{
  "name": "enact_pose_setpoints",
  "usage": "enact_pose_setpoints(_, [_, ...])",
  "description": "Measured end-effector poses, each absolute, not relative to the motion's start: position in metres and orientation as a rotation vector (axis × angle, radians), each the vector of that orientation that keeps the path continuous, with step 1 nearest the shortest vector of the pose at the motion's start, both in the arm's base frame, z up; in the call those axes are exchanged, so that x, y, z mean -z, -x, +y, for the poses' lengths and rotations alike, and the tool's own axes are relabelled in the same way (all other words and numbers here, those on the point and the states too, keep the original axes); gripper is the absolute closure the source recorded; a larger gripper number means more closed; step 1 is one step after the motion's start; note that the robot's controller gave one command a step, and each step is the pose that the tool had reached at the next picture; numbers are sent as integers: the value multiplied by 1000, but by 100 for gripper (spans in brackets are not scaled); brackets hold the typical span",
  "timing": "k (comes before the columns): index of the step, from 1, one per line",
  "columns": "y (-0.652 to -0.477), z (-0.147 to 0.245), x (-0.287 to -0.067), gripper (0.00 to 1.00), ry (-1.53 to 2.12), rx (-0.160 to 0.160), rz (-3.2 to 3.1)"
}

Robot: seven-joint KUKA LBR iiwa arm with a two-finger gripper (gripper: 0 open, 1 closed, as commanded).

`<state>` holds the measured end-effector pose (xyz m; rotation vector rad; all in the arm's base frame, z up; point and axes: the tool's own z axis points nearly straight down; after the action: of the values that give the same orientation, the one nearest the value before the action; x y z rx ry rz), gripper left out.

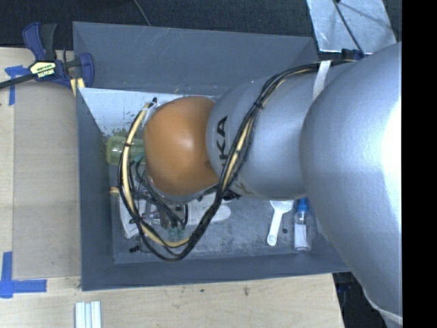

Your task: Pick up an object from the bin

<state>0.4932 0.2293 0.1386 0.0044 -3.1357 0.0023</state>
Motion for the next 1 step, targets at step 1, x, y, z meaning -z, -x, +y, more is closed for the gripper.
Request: enact_pose_setpoints(1, [-496, 229, -143, 0, 1, 1, -3143])
